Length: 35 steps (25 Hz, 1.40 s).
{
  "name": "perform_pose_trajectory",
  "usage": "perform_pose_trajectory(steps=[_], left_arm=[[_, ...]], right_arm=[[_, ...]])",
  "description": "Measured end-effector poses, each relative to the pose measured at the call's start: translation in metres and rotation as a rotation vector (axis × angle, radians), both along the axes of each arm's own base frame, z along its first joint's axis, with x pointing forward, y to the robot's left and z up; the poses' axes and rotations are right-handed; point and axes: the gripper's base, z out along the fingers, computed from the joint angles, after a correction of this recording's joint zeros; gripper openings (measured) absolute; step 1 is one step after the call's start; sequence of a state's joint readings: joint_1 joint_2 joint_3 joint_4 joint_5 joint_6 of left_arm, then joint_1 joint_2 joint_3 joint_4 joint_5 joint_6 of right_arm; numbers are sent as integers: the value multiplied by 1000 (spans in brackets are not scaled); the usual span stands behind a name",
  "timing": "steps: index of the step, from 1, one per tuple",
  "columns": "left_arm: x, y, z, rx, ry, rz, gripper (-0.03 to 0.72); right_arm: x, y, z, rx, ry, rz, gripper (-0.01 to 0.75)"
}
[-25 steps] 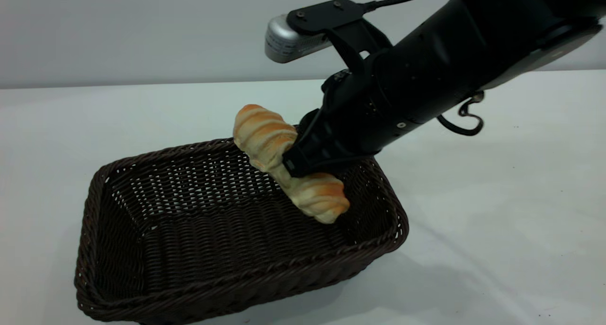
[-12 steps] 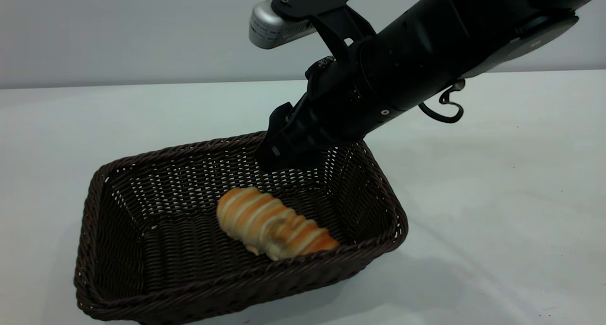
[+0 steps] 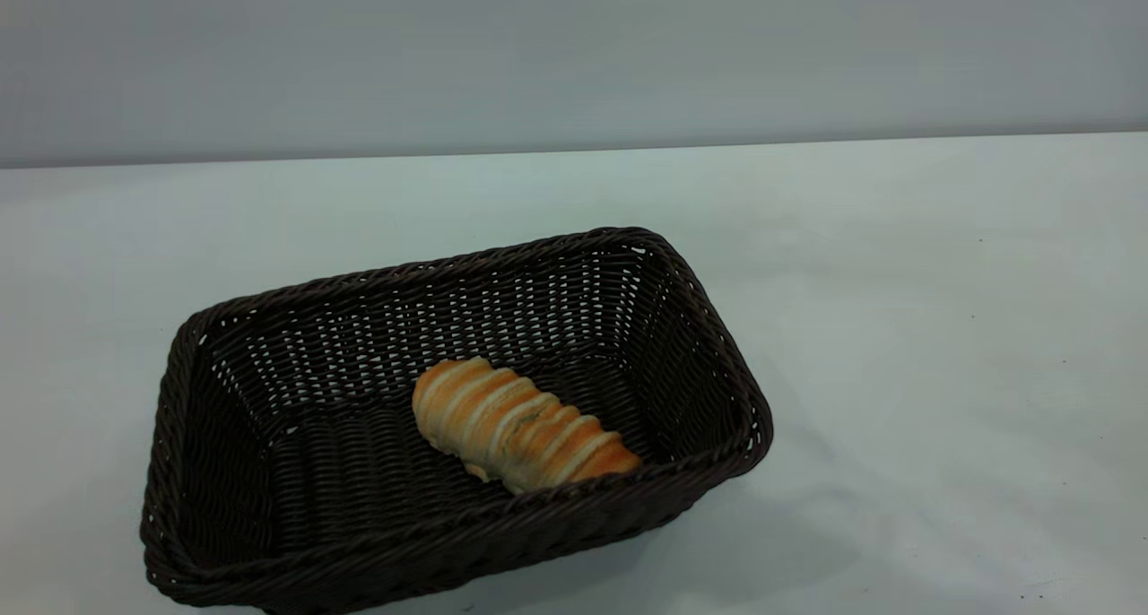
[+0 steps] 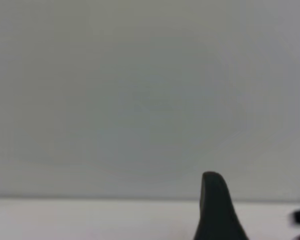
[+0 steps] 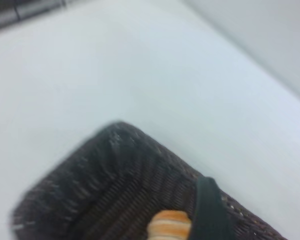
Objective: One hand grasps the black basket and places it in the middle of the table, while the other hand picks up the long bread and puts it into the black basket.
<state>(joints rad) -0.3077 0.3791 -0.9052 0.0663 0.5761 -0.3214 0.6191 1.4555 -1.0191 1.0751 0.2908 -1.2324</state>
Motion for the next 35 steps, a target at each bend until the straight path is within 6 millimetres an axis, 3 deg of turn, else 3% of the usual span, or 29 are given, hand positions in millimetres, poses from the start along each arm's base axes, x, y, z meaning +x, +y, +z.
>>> perform_pose_trajectory(steps=[3,5,10,15,19,24,30,35], left_arm=[[-1,-1,-6,51,55,-17,509],[-2,-2,-9,95,78,-38,509],[-6,-4,-20,226,166,-97,509],[-14,-2,-34,305,316,-127,508],[-32,4,-41,323,352,-134,508],[-68,15,-50,311,301,-130,508],[-93,27,-58,287,204,-82,508],[-91,29,-82,272,235,-44,508]], right_arm=[[-32,-19,28,-51,33,54,468],[-51,-36,36,-123,116,27,457],[-90,-84,45,-338,244,-131,436],[-139,-123,49,-331,258,-181,423],[-181,-153,40,-289,241,-198,424],[-218,-175,19,-218,221,-183,423],[-239,-187,-7,-176,209,-168,423],[-244,-190,-24,-197,192,-148,423]])
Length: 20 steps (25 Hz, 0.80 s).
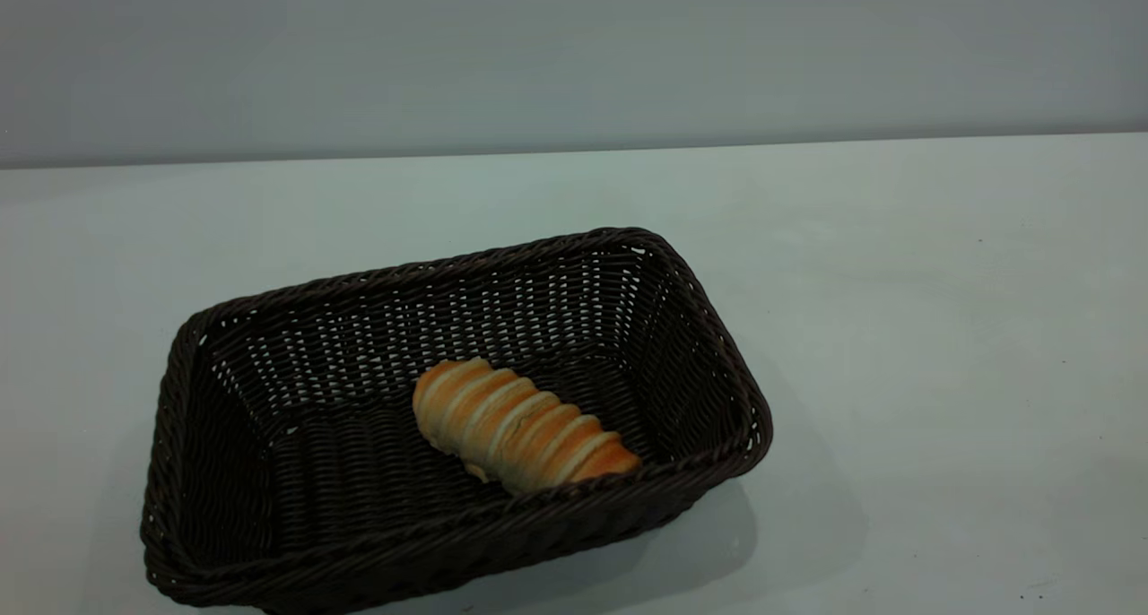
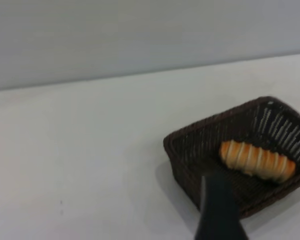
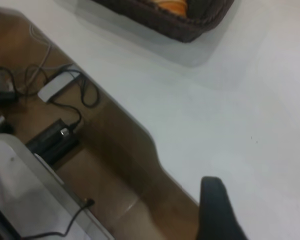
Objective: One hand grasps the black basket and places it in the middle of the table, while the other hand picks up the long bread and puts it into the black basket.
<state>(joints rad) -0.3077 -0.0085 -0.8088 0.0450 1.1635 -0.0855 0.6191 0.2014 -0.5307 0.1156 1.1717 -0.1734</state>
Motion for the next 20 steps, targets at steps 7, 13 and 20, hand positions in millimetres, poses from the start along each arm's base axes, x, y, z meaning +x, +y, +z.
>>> perform_pose_trajectory(steps=[7,13,20], left_arm=[[24,-4,-43,67,147,34,508],[37,-5,-67,115,231,55,508],[41,-12,-76,84,265,14,508]], right_arm=[[0,-1,-3,26,-57,7,423],[0,0,-6,25,-60,8,406],[0,0,-8,18,-56,10,365]])
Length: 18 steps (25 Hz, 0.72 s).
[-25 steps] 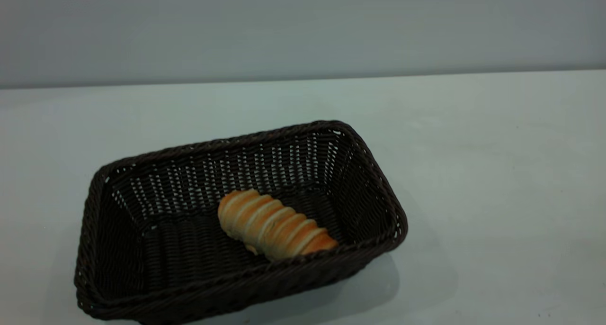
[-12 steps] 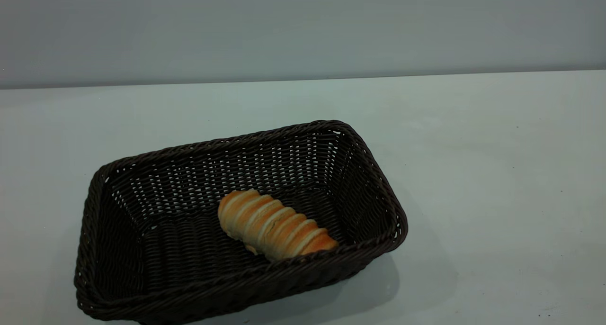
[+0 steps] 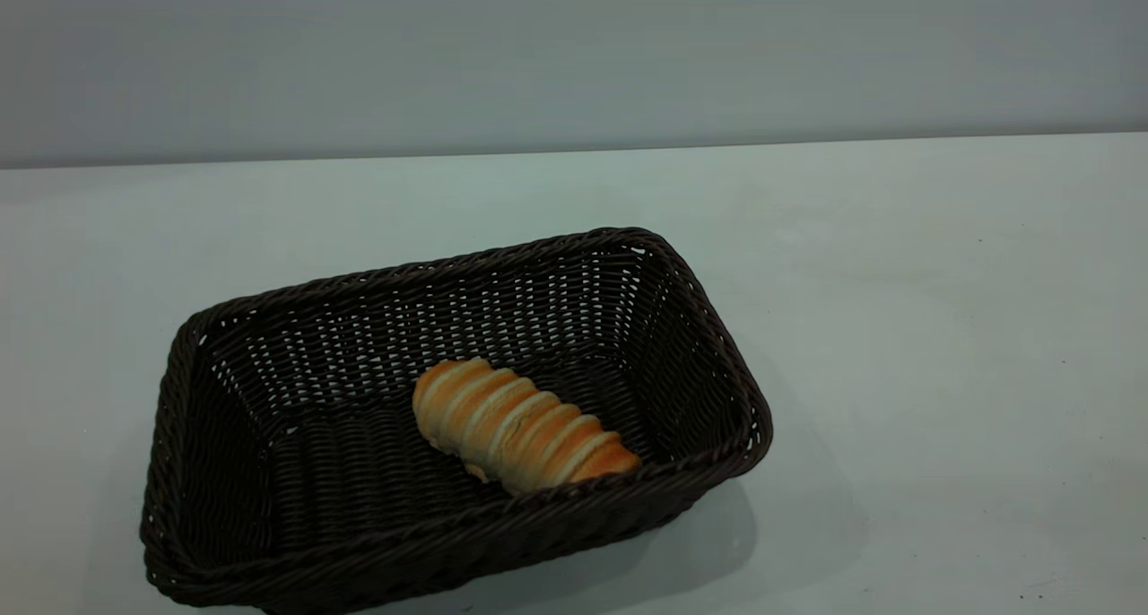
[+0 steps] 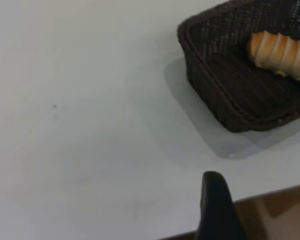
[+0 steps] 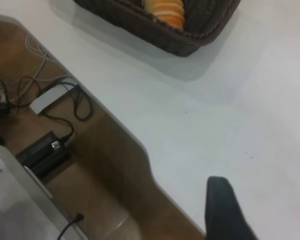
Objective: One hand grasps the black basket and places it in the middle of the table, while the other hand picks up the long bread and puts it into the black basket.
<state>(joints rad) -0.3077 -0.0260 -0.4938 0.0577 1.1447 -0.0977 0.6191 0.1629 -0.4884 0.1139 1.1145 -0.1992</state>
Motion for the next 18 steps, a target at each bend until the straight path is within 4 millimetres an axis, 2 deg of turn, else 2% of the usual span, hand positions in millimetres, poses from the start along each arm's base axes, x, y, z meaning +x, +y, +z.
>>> perform_pose_trajectory(steps=[18], left_arm=[[0,-1,0,34,-9,-38,508]], right_arm=[[0,0,-3,-12,2,7,239]])
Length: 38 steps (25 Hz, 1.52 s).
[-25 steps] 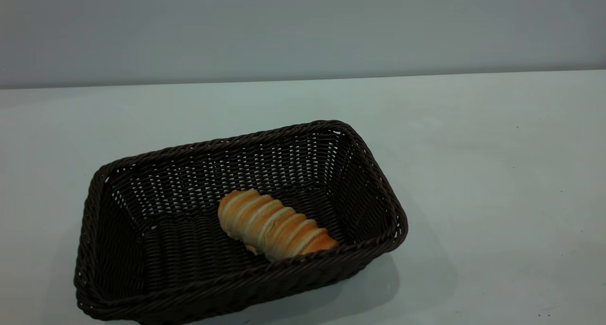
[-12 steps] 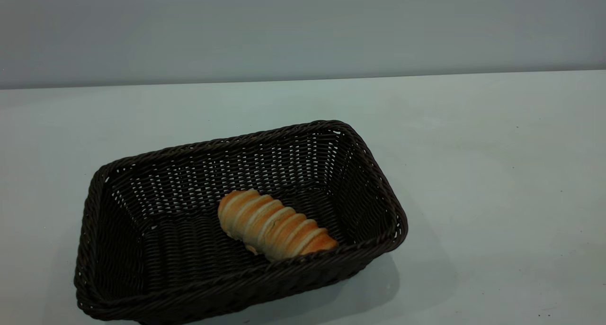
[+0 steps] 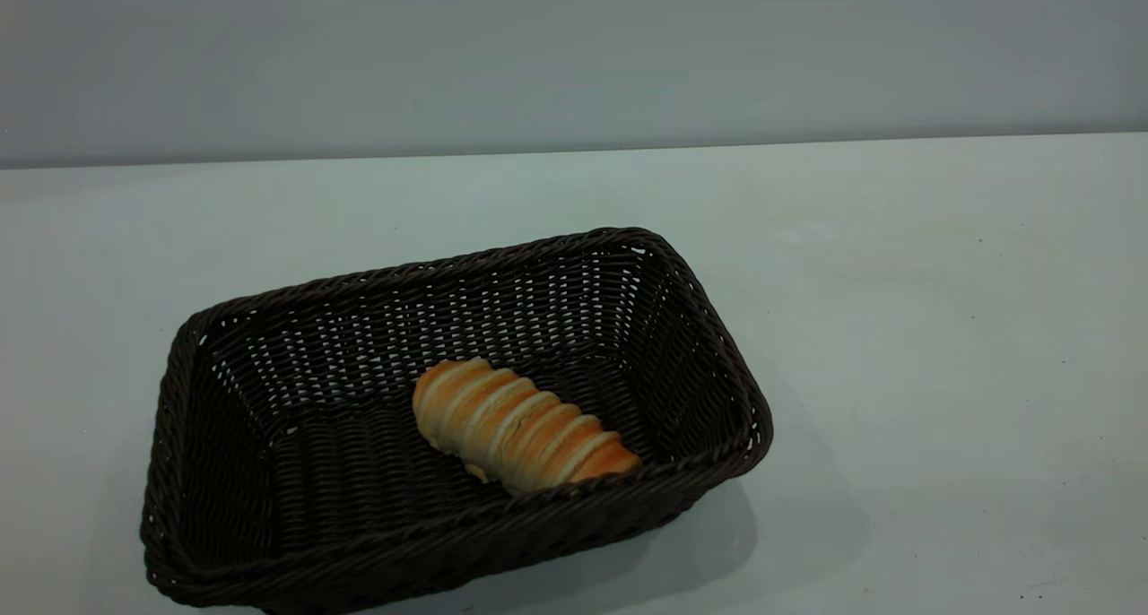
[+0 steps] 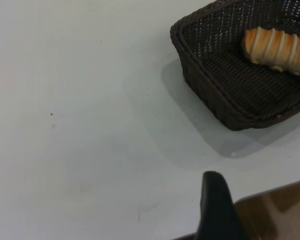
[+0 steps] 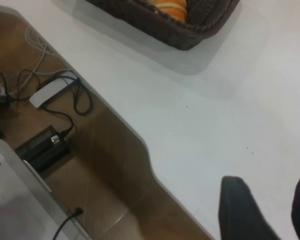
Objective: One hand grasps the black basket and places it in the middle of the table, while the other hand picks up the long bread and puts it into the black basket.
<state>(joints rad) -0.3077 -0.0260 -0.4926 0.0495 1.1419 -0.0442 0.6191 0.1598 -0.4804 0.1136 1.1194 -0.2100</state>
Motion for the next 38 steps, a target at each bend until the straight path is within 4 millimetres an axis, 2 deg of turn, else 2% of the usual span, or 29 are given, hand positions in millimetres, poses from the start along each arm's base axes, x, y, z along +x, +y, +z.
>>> perform_pose_trajectory(steps=[12,17,21,25,38], left_arm=[[0,0,0,0,0,0,508],[-1,-1,0,0,0,52,508],[-1,-3,0,2,-1,152,508],[-2,-5,0,1,1,259,508],[-2,-5,-1,2,2,293,508]], right_arm=[[-2,-2,0,12,-14,-17,237],[-6,-6,0,29,-52,-259,238],[-4,-7,0,24,-53,-466,238],[-3,-8,0,20,-54,-600,238],[-2,-8,0,20,-52,-664,238]])
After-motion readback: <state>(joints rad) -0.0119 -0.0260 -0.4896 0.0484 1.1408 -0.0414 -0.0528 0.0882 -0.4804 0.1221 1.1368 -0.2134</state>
